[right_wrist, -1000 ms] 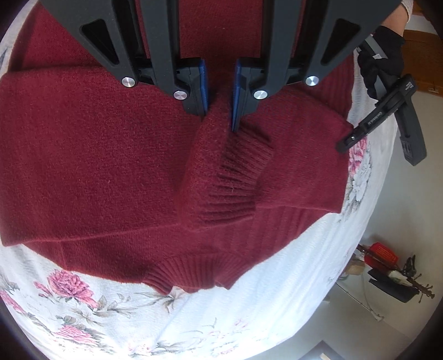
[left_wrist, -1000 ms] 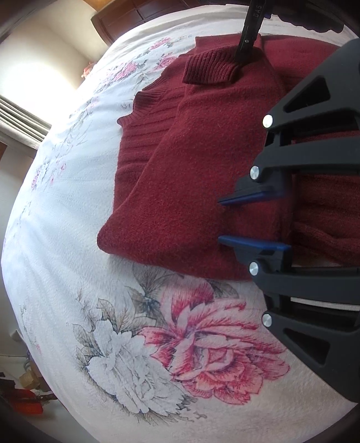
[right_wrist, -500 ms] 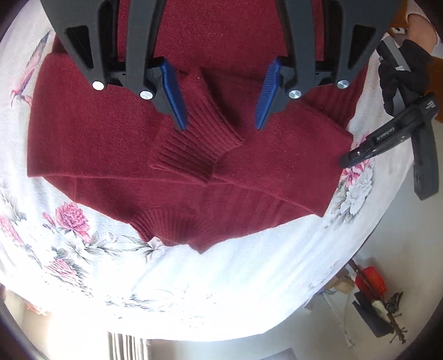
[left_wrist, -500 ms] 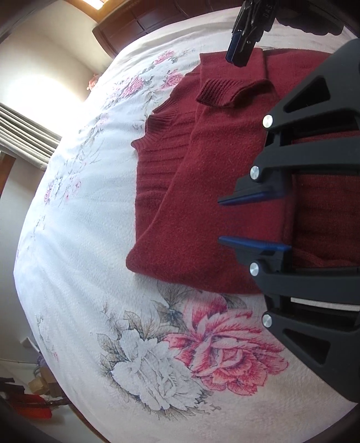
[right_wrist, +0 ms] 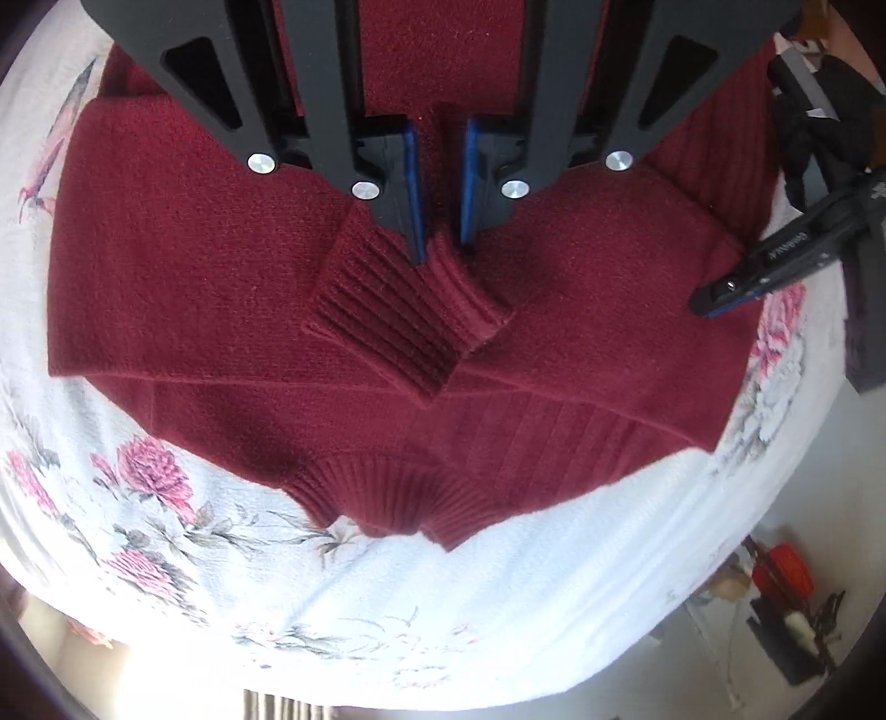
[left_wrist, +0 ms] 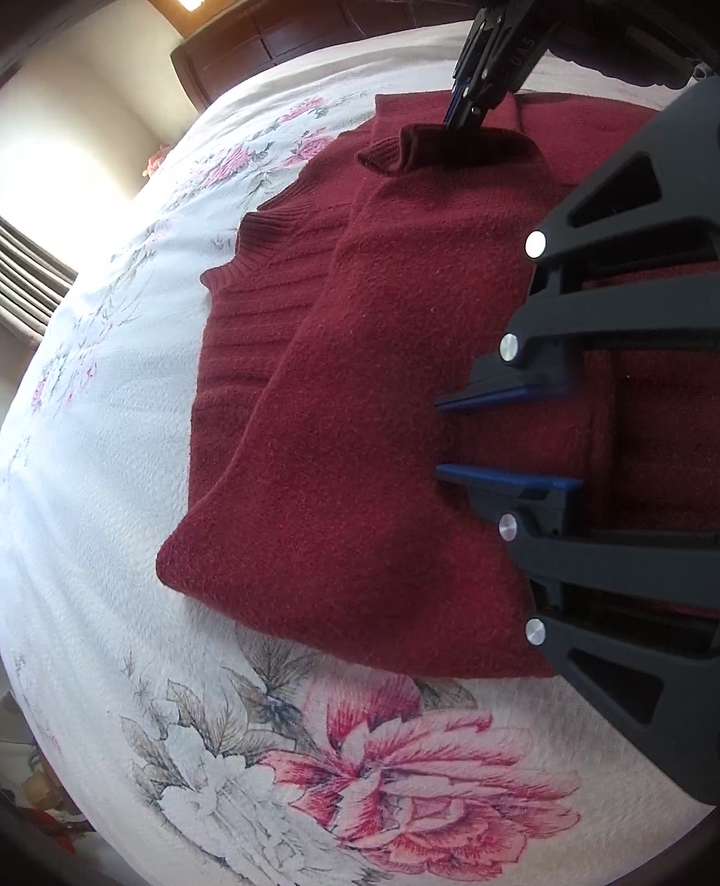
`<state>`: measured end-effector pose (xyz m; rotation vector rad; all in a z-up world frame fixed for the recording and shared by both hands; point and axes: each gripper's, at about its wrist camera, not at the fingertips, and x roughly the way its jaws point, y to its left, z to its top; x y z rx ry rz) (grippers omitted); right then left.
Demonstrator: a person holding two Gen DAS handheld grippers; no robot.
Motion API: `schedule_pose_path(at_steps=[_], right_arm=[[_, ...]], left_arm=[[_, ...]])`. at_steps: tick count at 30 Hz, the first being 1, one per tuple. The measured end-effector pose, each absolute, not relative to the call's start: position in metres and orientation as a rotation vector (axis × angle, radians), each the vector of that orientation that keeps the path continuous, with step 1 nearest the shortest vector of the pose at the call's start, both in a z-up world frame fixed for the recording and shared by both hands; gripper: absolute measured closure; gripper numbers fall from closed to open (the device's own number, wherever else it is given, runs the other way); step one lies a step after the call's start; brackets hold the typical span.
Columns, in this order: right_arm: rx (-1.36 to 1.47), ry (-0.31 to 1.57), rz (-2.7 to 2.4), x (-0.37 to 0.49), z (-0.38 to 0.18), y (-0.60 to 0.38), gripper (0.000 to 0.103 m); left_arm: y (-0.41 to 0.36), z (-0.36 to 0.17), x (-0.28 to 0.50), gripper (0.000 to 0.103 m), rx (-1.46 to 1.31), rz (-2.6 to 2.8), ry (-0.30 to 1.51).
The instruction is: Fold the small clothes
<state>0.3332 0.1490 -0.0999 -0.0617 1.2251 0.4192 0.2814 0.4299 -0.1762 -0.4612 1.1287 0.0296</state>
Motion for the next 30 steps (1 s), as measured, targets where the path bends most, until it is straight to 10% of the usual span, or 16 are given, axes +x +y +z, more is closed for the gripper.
schedule_pose_path(at_steps=[6, 16, 25, 30], right_arm=[[0.195, 1.252, 0.421, 0.334, -0.1, 0.081, 0.091], [0.551, 1.316, 0.464, 0.336, -0.134, 0.013, 0.04], [0.368, 1.282, 0.489, 0.348, -0.112, 0.052, 0.092], [0.338, 1.139, 0.531, 0.343, -0.061, 0.053, 0.093]], left_arm=[[0.426, -0.176, 0.279, 0.084, -0.443, 0.047, 1.12], [0.423, -0.163, 0.273, 0.079, -0.44, 0.045, 1.111], [0.415, -0.134, 0.261, 0.063, -0.416, 0.018, 1.056], [0.403, -0.126, 0.266, 0.063, -0.382, -0.002, 1.023]])
